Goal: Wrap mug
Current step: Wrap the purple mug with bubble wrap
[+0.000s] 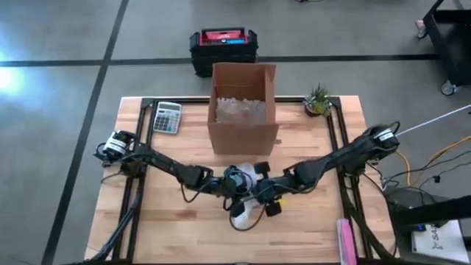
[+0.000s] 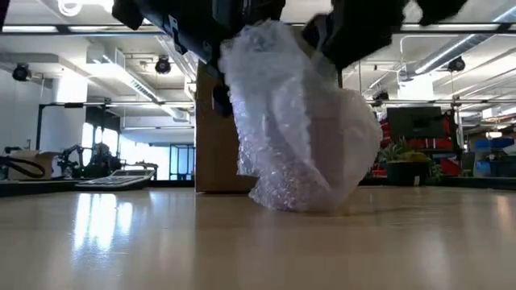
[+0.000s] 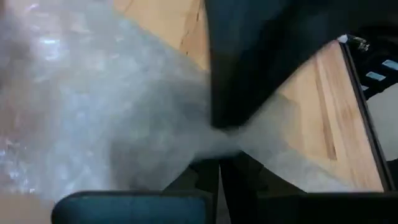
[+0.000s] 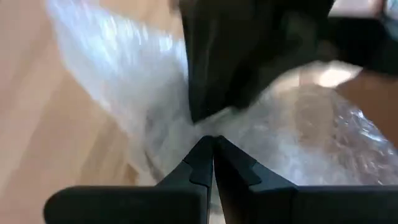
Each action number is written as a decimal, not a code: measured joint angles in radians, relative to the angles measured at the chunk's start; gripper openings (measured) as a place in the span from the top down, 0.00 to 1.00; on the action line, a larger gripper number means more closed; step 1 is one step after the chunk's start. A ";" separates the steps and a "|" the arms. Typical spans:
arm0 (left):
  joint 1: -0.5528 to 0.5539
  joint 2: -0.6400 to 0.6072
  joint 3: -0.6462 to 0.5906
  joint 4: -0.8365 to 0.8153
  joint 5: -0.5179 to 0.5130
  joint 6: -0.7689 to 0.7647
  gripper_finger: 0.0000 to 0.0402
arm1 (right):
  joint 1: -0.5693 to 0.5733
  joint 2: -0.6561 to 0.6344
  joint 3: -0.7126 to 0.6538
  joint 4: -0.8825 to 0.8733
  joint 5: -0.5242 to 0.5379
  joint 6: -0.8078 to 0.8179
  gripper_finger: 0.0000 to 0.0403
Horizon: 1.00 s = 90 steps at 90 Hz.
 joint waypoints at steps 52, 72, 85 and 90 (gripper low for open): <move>0.012 -0.062 0.122 -0.260 -0.077 0.051 1.00 | -0.011 0.051 0.014 0.019 -0.008 -0.004 1.00; 0.012 0.021 0.095 -0.195 -0.005 0.022 1.00 | -0.010 0.051 0.014 0.017 -0.010 0.006 1.00; 0.017 0.031 0.097 -0.189 0.014 0.025 1.00 | -0.012 0.051 0.014 0.016 -0.013 0.008 1.00; 0.021 0.031 0.097 -0.189 0.021 0.034 1.00 | -0.012 0.051 0.014 0.017 -0.012 0.007 1.00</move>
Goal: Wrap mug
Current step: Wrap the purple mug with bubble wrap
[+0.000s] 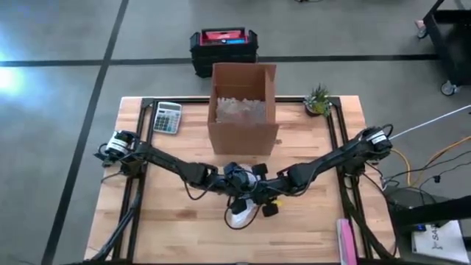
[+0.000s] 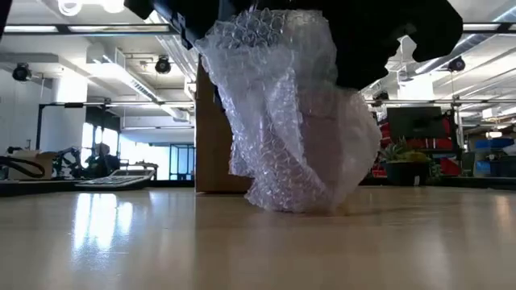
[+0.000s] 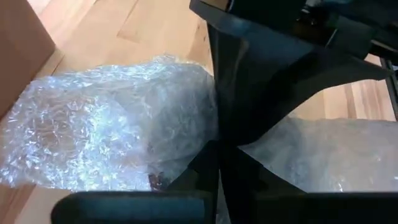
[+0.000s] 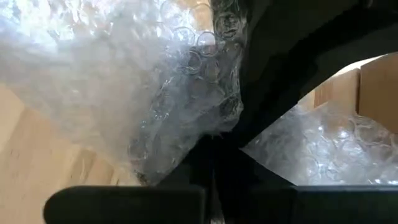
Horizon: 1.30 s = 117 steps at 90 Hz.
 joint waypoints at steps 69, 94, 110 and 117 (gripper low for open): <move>0.009 -0.010 -0.002 0.003 -0.001 0.019 1.00 | 0.000 0.000 -0.001 0.024 0.005 0.023 1.00; 0.010 -0.010 -0.002 0.006 -0.004 0.020 1.00 | 0.000 0.000 -0.001 0.028 0.006 0.023 1.00; 0.013 -0.011 -0.002 0.008 -0.004 0.024 1.00 | 0.000 0.000 -0.001 0.029 0.008 0.023 1.00; 0.013 -0.011 -0.002 0.009 -0.004 0.023 1.00 | 0.000 0.000 -0.001 0.030 0.007 0.023 1.00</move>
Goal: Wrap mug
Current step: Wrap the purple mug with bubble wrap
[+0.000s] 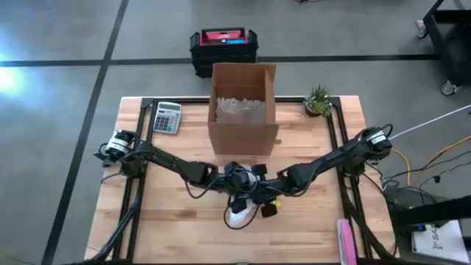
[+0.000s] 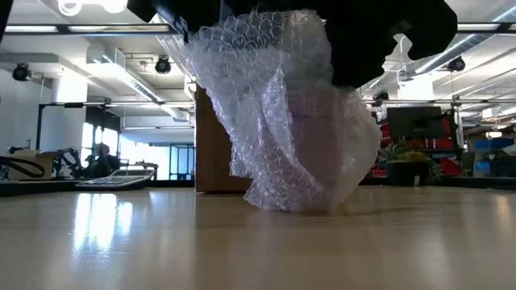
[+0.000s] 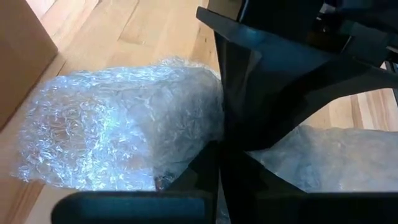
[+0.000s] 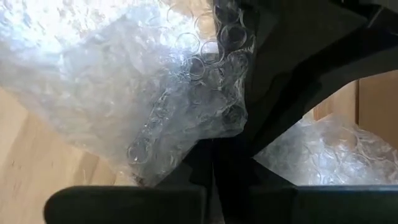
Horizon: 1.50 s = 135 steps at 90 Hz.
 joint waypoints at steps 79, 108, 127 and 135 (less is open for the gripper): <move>0.000 -0.002 0.000 0.011 0.000 -0.003 1.00 | 0.000 0.000 0.001 0.019 0.000 0.000 1.00; 0.001 -0.002 0.000 0.010 0.000 -0.004 1.00 | 0.000 0.000 0.001 0.022 0.000 0.000 1.00; 0.001 -0.003 0.000 0.010 0.000 -0.005 1.00 | 0.000 0.000 0.002 0.022 0.000 0.000 1.00; 0.001 -0.003 0.000 0.010 0.000 -0.005 1.00 | 0.000 0.000 0.002 0.022 0.000 0.000 1.00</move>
